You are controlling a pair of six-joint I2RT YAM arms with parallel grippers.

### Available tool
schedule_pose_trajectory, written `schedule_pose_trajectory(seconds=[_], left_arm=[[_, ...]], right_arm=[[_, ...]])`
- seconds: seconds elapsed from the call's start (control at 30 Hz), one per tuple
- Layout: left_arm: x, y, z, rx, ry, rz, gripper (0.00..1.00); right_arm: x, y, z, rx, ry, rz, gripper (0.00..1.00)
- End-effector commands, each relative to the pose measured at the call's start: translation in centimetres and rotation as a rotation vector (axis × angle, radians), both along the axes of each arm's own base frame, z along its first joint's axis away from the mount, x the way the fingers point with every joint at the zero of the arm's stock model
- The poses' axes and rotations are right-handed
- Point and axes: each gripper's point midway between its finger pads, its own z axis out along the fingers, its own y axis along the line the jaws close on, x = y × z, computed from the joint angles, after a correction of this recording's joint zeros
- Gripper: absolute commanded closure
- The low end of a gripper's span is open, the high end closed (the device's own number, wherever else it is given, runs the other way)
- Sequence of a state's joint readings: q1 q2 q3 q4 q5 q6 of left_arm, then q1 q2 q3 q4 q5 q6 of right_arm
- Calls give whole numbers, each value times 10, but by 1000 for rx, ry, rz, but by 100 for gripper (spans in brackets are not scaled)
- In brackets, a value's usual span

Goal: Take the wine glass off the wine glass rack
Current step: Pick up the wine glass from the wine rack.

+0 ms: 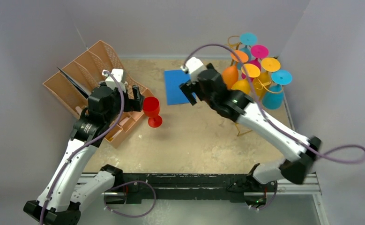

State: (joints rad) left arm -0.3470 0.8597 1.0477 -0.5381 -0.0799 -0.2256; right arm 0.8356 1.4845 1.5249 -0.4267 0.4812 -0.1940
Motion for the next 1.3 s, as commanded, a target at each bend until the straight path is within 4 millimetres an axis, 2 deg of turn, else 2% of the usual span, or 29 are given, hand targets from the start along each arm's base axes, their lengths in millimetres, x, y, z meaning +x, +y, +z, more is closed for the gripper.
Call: schedule_pose_trajectory(seconds=[0.0,0.17,0.3,0.4,0.53,0.7,0.8,0.97,1.07,1.27], left_arm=[[4,6,14,-26,-65,42,8],[6,2,9,-23,-46,21,6],[8,-2,6,-21,-31,3,6],[8,-3,4,-21,-26,-4,6],[9,-6,2,-18,-18,-15,6],[9,-6,1,-19,-14,-18,6],[10,-7,0,-18,-11,-21,6],[10,-7,0,-18,-9,-22,6],[10,-9,-1,-18,-4,-29,6],[9,-10,1,-24,-8,-34,6]], right_arm=[[-58,-33,48,325,12,-21,3],[-110,-66,54,441,92,-11,5],[-130,-105,53,439,130,-145,10],[-126,-143,61,358,64,-299,15],[-118,-165,75,250,15,-397,24],[-109,-173,98,267,24,-410,25],[-99,-183,97,282,101,-457,25],[-95,-184,105,384,142,-453,25],[-84,-195,102,486,216,-513,25],[-57,-197,94,708,309,-535,27]])
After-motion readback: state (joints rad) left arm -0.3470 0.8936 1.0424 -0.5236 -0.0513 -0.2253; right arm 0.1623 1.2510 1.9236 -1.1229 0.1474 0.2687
